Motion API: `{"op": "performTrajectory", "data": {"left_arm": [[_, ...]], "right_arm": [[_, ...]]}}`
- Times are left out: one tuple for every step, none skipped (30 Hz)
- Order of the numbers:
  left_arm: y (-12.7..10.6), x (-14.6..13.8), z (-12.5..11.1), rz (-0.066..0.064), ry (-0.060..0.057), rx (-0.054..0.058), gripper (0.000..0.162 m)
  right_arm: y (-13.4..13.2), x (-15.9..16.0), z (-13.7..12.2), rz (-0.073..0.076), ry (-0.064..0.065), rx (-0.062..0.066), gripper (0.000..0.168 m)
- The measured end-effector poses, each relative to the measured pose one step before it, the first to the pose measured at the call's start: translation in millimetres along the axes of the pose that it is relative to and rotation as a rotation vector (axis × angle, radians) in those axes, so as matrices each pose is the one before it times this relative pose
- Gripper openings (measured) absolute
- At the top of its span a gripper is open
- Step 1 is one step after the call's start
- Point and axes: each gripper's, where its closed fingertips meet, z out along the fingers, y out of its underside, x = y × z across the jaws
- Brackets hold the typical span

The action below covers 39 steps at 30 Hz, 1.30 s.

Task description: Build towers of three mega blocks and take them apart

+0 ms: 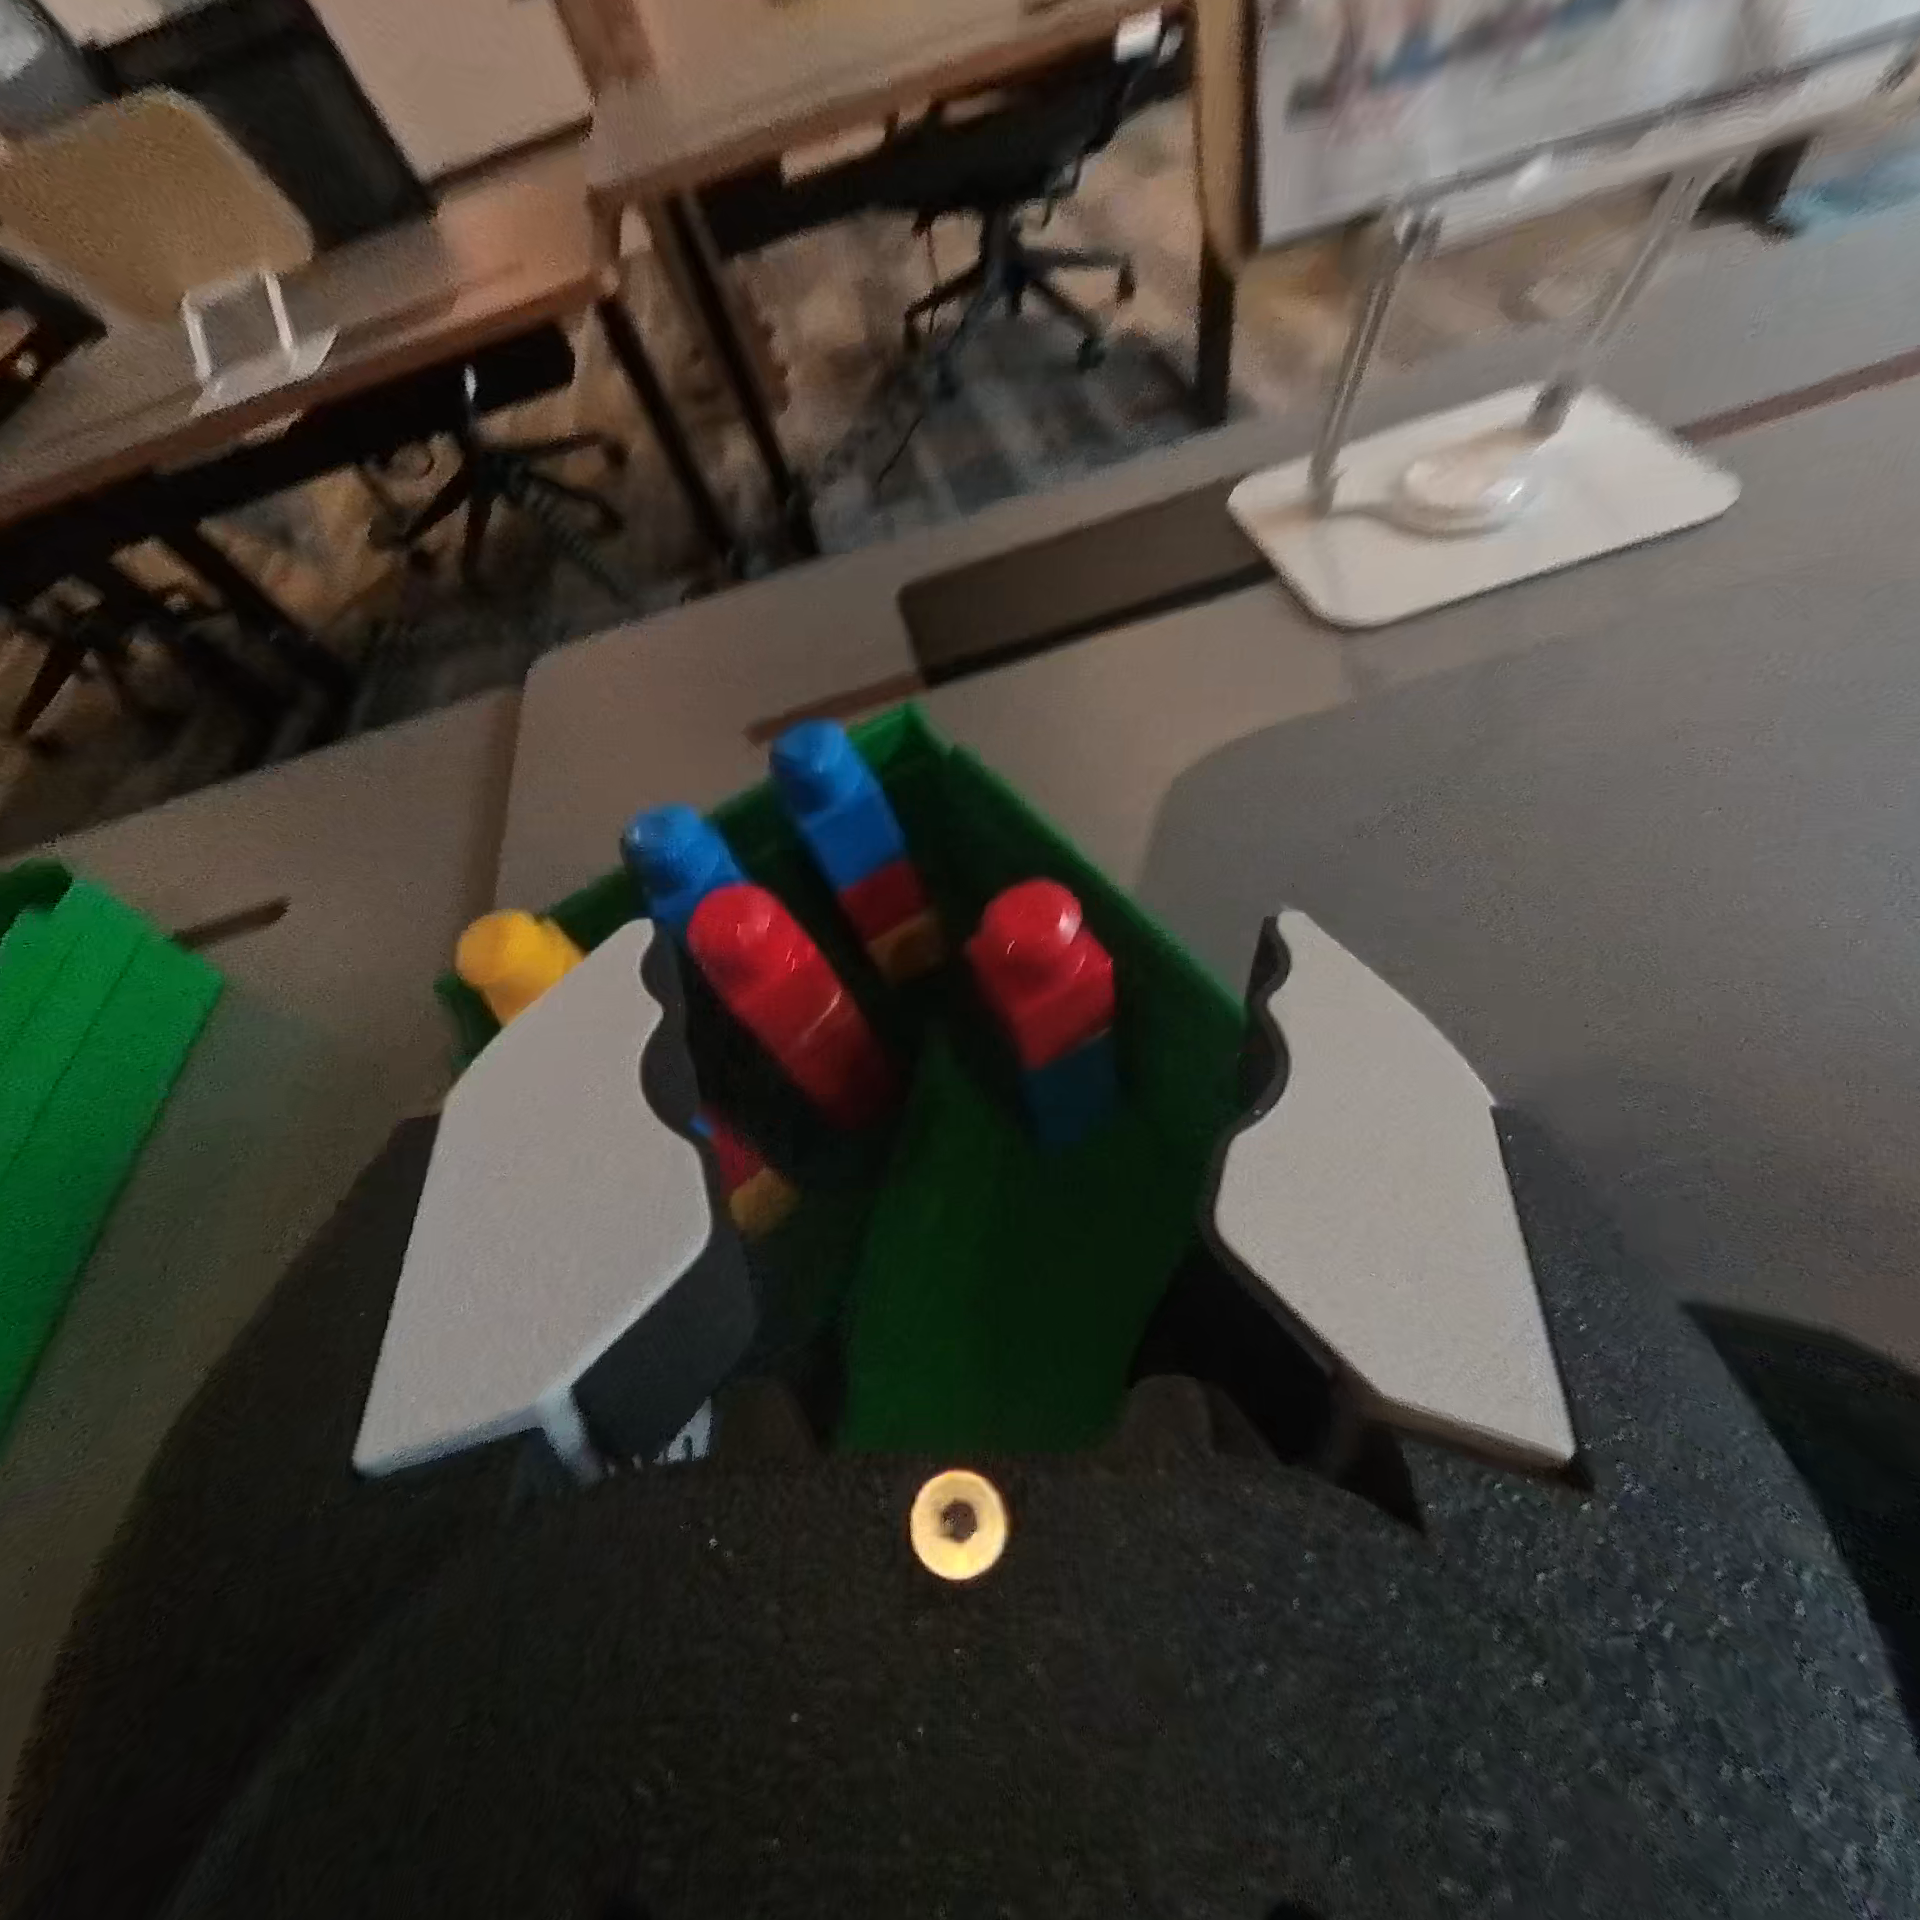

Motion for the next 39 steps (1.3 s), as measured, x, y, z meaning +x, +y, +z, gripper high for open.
{"op": "performTrajectory", "data": {"left_arm": [[10.35,-1.46,2.84,0.0071,-0.019,-0.0375,0.102],[8.62,-0.46,3.28,0.0047,-0.0176,-0.0274,0.101],[6.97,-0.11,3.57,-0.0002,-0.019,-0.0172,0.099],[6.31,0.68,3.76,-0.0048,-0.015,-0.0149,0.097],[5.49,1.59,3.88,-0.0093,-0.0094,-0.0116,0.096],[4.53,1.82,4.23,-0.0125,-0.0082,-0.0067,0.093],[4.45,1.08,4.46,-0.0128,-0.0127,-0.0082,0.09],[4.6,0.83,4.61,-0.0118,-0.014,-0.0095,0.09],[3.55,2.16,4.6,-0.014,-0.0064,-0.0037,0.09],[2.55,2.94,4.21,-0.0177,-0.0004,0.0014,0.088],[1.56,2.24,3.76,-0.0196,-0.003,0.0051,0.087],[0.63,1.39,3.24,-0.019,-0.007,0.0093,0.087],[0.25,0.65,3.04,-0.0181,-0.0081,0.0098,0.085],[-0.02,0.59,2.74,-0.0164,-0.0073,0.0073,0.085],[-0.05,0.4,2.84,-0.0121,-0.0086,0.0056,0.084],[0.18,-0.38,2.89,-0.0064,-0.0145,0.0036,0.083],[0.57,-0.8,2.88,-0.0022,-0.0189,0.0,0.083],[0.75,-0.52,2.77,0.0006,-0.0189,-0.0011,0.083],[0.45,0.11,2.57,0.0022,-0.0168,0.0009,0.082],[0.39,1.0,2.56,0.0035,-0.0113,0.001,0.08],[0.84,1.93,2.74,0.0044,-0.0059,-0.0019,0.079],[1.44,1.55,2.79,0.0068,-0.0064,-0.0061,0.079],[2.04,1.02,2.95,0.0106,-0.0093,-0.0104,0.074],[2.15,0.15,2.82,0.012,-0.012,-0.0107,0.071],[1.66,-0.66,2.55,0.0104,-0.0134,-0.0063,0.071],[1.46,-0.41,2.04,0.007,-0.008,-0.0044,0.07],[1.46,0.31,1.78,0.0039,-0.0002,-0.0052,0.069],[1.34,0.89,1.32,0.0035,0.0054,-0.0034,0.064],[0.57,1.33,0.91,0.0042,0.0078,0.0018,0.055],[-0.04,0.9,0.36,0.0053,0.0039,0.0061,0.045],[-0.26,0.28,0.05,0.0073,-0.0003,0.0061,0.041],[0.05,0.25,-0.22,0.008,0.0009,0.0035,0.04],[-0.27,0.37,-0.37,0.0062,0.0039,0.0028,0.04],[-0.39,-0.16,-0.75,0.0053,0.0026,0.0038,0.039],[-1.07,-1.23,-1.37,0.0051,-0.002,0.0062,0.039],[-2.33,-2.29,-2.2,0.0031,-0.0058,0.0115,0.039],[-4.06,-2.91,-3.46,0.0023,-0.0067,0.017,0.038],[-5.71,-3.39,-4.55,0.0038,-0.0069,0.0208,0.038],[-7.39,-3.72,-5.47,0.0066,-0.008,0.0246,0.038]], "right_arm": [[-4.86,-2.97,-3.48,-0.006,-0.0011,0.0188,0.076],[-3.97,-2.56,-2.95,-0.0054,-0.0008,0.0149,0.075],[-3.2,-2.37,-2.51,-0.0057,-0.0006,0.0114,0.075],[-2.37,-2.49,-2.02,-0.0072,-0.003,0.0082,0.075],[-2.06,-2.4,-1.67,-0.0075,-0.0036,0.0066,0.074],[-1.78,-1.79,-1.31,-0.0058,-0.0011,0.0067,0.074],[-1.31,-1.34,-1.17,-0.0041,-0.0007,0.0055,0.074],[-0.72,-1.26,-1.09,-0.003,-0.0016,0.0032,0.074],[-0.52,-1.04,-0.68,-0.0026,-0.0014,0.0019,0.073],[-0.04,-0.78,-0.39,-0.0031,-0.0011,0.0007,0.073],[0.4,-1.0,0.02,-0.0039,-0.0035,-0.0016,0.073],[0.61,-0.9,0.27,-0.0029,-0.0036,-0.0024,0.073],[0.64,-0.46,0.49,-0.0012,-0.0016,-0.0019,0.073],[0.64,-0.23,0.67,-0.0004,-0.0004,-0.002,0.073],[0.79,-0.43,0.57,-0.0006,-0.0009,-0.0027,0.073],[0.77,-0.65,0.6,-0.0018,-0.0015,-0.0028,0.073],[0.23,-1.11,0.41,-0.0023,-0.0024,0.0,0.073],[-0.24,-1.2,0.35,-0.0023,-0.0035,0.0028,0.073],[-0.12,-1.22,0.29,-0.0023,-0.0037,0.0019,0.073],[0.1,-0.84,0.27,-0.0021,-0.002,-0.0005,0.072],[0.14,-0.55,0.32,-0.0027,-0.0009,-0.0018,0.073],[0.25,-0.15,0.26,-0.0024,0.0001,-0.002,0.073],[0.18,-0.19,0.37,-0.0016,0.0,-0.0017,0.072],[0.23,-0.53,0.35,-0.002,-0.0023,-0.0013,0.073],[0.07,-0.6,0.3,-0.0007,-0.0029,0.0,0.073],[-0.02,-0.24,0.06,0.0004,-0.0006,0.0003,0.073],[0.06,-0.39,0.06,-0.0011,-0.0003,0.0003,0.073],[0.04,-0.33,0.07,-0.0009,0.0002,0.0004,0.072],[-0.06,-0.5,0.09,-0.0009,-0.001,-0.0001,0.072],[0.07,-0.72,0.31,-0.0023,-0.0025,-0.0007,0.072],[0.13,-0.45,0.35,-0.0019,-0.0009,-0.0022,0.072],[0.24,-0.41,0.37,-0.002,-0.0003,-0.0025,0.072],[0.05,-0.47,0.24,-0.0022,-0.0008,-0.0012,0.072],[-0.03,-0.51,0.1,-0.0019,-0.0006,-0.0014,0.072],[-0.03,-0.49,-0.13,-0.0027,-0.0002,-0.0007,0.072],[-0.51,-0.81,-0.23,-0.0031,-0.0015,0.0021,0.072],[-1.15,-1.27,-0.22,-0.0023,-0.005,0.0051,0.072],[-1.46,-1.87,-0.37,-0.0004,-0.0083,0.0075,0.072],[-2.25,-2.65,-0.39,0.0009,-0.013,0.0112,0.072]]}}
